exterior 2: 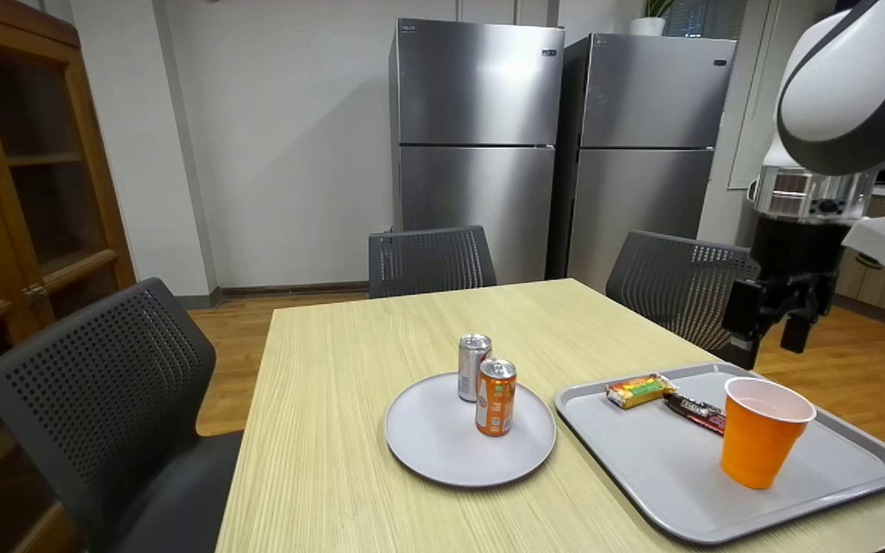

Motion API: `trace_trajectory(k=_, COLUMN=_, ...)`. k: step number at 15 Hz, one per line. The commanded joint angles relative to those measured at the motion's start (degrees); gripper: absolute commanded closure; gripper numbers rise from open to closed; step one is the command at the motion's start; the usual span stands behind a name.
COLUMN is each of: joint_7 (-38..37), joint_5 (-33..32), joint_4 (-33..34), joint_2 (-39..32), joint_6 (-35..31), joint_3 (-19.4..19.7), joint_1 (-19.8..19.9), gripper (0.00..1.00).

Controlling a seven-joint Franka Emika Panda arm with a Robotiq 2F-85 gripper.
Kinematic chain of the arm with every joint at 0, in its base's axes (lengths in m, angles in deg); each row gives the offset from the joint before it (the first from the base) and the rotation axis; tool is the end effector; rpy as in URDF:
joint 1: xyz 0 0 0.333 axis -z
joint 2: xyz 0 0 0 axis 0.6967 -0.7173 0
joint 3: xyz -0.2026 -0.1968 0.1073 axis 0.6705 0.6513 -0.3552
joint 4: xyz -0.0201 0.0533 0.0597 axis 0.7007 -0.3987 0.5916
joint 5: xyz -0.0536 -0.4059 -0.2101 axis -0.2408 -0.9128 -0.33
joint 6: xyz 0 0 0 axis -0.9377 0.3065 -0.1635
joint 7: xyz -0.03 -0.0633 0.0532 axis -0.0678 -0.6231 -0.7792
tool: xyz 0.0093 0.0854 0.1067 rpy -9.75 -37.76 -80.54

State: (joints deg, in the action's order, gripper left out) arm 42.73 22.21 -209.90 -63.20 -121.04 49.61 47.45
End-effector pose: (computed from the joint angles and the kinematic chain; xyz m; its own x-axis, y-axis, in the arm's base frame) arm 0.4031 -0.0913 0.1357 0.9911 0.1328 -0.0098 0.1331 -0.9906 0.0310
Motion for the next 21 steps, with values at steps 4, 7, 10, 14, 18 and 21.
trace_trajectory(k=4, joint_7=1.9, joint_5=3.3, joint_4=0.0, joint_2=-9.8, joint_6=-9.8, joint_3=-2.5, joint_1=0.6, gripper=0.0)
trace_trajectory(k=7, joint_7=1.6, joint_5=4.5, joint_4=0.2, joint_2=-12.8, joint_6=-12.3, joint_3=-3.9, joint_1=1.2, gripper=0.0)
trace_trajectory(k=10, joint_7=1.3, joint_5=5.0, joint_4=0.8, joint_2=-14.3, joint_6=-12.9, joint_3=-4.8, joint_1=2.0, gripper=0.0)
trace_trajectory(k=14, joint_7=-0.5, joint_5=3.3, joint_4=0.6, joint_2=-14.1, joint_6=-12.0, joint_3=-4.5, joint_1=1.8, gripper=0.0)
trace_trajectory(k=18, joint_7=-0.5, joint_5=3.3, joint_4=0.6, joint_2=-14.1, joint_6=-12.1, joint_3=-4.5, joint_1=1.8, gripper=0.0)
trace_trajectory(k=21, joint_7=-2.3, joint_5=0.6, joint_4=0.9, joint_2=-15.2, joint_6=-14.8, joint_3=-3.3, joint_1=1.0, gripper=0.0)
